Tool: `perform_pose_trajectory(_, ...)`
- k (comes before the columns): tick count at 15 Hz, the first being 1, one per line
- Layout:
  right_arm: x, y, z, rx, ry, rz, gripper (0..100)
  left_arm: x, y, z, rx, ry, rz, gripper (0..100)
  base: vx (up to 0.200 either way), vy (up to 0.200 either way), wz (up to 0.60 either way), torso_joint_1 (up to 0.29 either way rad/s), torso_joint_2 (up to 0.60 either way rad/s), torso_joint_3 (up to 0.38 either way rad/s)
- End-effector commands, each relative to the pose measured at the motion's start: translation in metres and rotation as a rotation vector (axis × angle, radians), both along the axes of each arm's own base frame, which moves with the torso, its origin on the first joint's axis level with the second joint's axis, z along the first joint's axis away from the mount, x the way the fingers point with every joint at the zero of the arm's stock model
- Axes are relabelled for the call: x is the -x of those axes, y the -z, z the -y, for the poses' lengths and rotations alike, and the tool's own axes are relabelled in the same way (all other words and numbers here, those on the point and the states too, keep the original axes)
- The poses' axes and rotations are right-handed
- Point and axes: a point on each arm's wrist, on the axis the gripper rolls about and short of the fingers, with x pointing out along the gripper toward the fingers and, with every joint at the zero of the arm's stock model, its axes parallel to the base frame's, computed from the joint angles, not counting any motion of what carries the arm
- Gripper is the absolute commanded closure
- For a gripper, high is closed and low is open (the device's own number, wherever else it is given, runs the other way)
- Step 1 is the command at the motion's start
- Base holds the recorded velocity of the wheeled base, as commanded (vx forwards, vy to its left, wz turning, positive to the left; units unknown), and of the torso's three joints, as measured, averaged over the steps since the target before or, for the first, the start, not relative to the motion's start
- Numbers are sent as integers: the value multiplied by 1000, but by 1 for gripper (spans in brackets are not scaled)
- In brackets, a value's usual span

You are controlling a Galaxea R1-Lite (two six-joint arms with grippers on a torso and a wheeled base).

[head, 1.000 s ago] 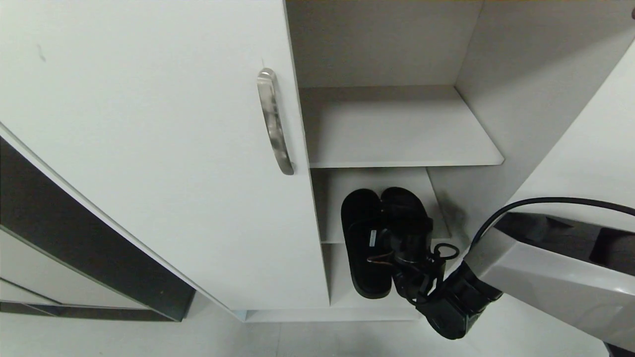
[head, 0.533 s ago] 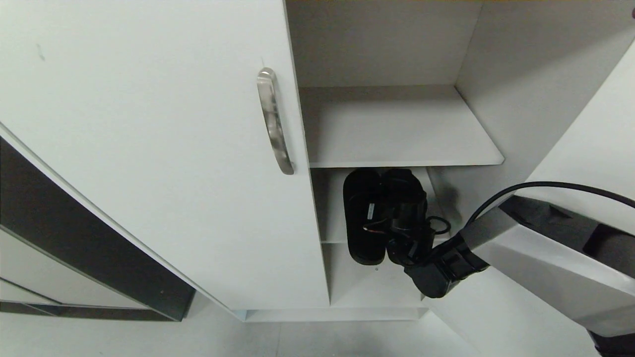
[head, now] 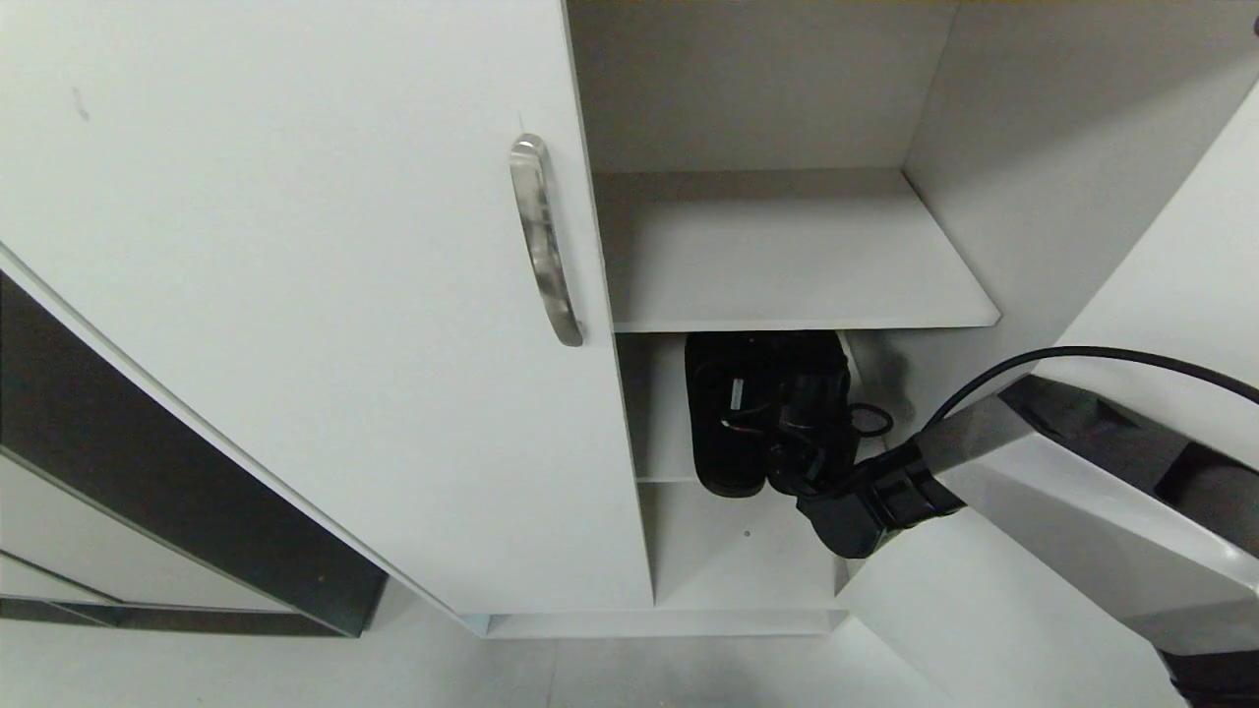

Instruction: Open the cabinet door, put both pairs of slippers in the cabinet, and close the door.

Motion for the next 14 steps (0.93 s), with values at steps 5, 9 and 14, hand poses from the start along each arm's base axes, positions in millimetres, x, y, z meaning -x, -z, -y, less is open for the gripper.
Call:
perform_pose_trajectory(5, -5, 13, -4, 12, -1, -16, 100, 0, 0, 0, 0, 0, -1, 100, 0, 0, 0, 0, 0, 0)
perform_pose_trajectory(9, -8, 22, -4, 19, 2, -26, 100, 0, 0, 0, 5, 0, -2, 100, 0, 0, 0, 0, 0, 0)
perform_pose_trajectory(14, 4, 21, 1, 37, -1, -53, 0, 0, 0, 0, 3, 0, -1, 100, 0, 0, 0, 0, 0, 0)
